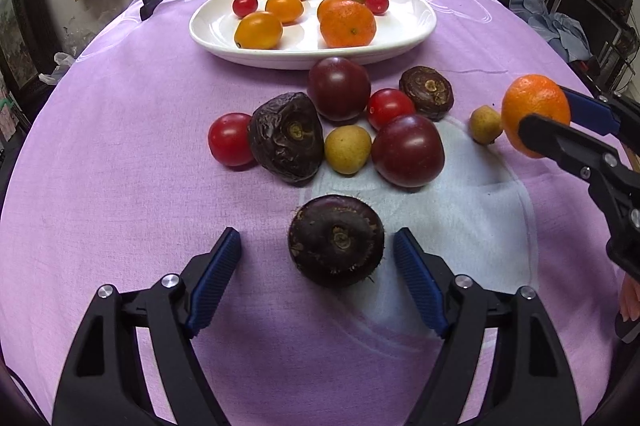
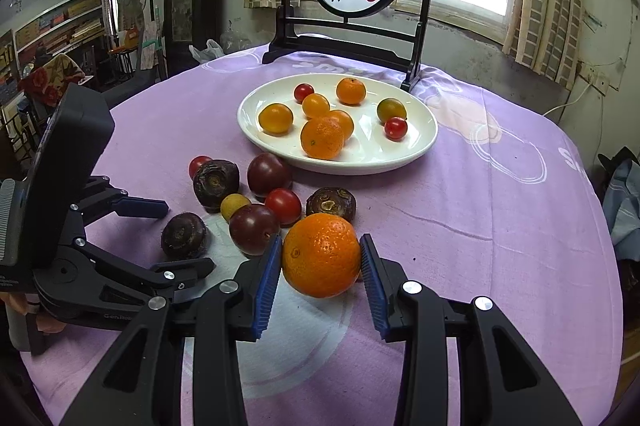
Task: Organize fruits
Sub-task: 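Grasp a mandarin with the right tool while the left tool grasps a dark brown fruit, then carry the mandarin and dark fruit onto the plate and open both tools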
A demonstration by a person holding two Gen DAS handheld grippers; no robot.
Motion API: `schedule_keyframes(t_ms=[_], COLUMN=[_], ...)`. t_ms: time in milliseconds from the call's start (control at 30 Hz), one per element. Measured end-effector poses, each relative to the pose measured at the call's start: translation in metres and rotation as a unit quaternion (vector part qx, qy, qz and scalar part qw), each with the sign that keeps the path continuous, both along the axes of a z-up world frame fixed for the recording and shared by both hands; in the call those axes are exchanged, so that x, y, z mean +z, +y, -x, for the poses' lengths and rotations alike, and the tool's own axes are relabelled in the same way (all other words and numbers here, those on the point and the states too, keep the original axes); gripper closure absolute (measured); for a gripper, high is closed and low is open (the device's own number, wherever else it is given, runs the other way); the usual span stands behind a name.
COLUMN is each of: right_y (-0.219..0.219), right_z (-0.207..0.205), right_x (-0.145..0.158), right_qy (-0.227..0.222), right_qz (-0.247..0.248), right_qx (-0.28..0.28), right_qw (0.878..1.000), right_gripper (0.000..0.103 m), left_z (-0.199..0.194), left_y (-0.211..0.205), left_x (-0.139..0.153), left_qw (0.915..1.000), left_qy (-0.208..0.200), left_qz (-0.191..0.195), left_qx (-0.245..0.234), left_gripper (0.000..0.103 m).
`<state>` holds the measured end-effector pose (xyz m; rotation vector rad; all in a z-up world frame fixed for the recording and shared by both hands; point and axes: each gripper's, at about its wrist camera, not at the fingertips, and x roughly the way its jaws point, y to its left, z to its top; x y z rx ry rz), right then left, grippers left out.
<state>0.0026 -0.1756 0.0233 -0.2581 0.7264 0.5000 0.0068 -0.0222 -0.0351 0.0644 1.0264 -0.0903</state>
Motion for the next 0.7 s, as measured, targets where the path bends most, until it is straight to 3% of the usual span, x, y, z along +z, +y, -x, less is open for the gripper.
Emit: schedule_keyframes(t_ms=[67,100,333,500,700], right_y=[0.0,0.0,0.0,-0.001,0.002], right_z=[0.001,0.001,-0.002,-0.011,-0.042], right_x=[-0.001,-0.001,-0.003,0.006,0.018], right_qy=[0.001,0.001,0.008,0.005,0.002], right_qz=[0.0,0.001,-0.004,-0.023,-0.027], right_qx=[0.0,0.0,-0.003,-0.014,-0.042], right_qw=[1.0,1.0,1.0,1.0,0.999], right_gripper=[0.063,0.063,0.063,0.063,0.063], left_z=[0.003,0.003,0.001,-0.018,-0.061], left_y=[-0.001,-0.004,-0.004,0.003,0.012], left_x=[0.002,0.004,0.011,0.043,0.078], left_qw=[0.9999,0.9998,0.9996,0.9985,0.9959], left_qy=[-0.011,-0.014,-0.011,-0.045,-0.088], left_qz=[-0.003,-0.002,0.004,0.01,0.02], left_qx=[-0.001,-0.011,-0.026,-0.03,-0.003], left_gripper=[0.043,0.061,0.061,0.061,0.061])
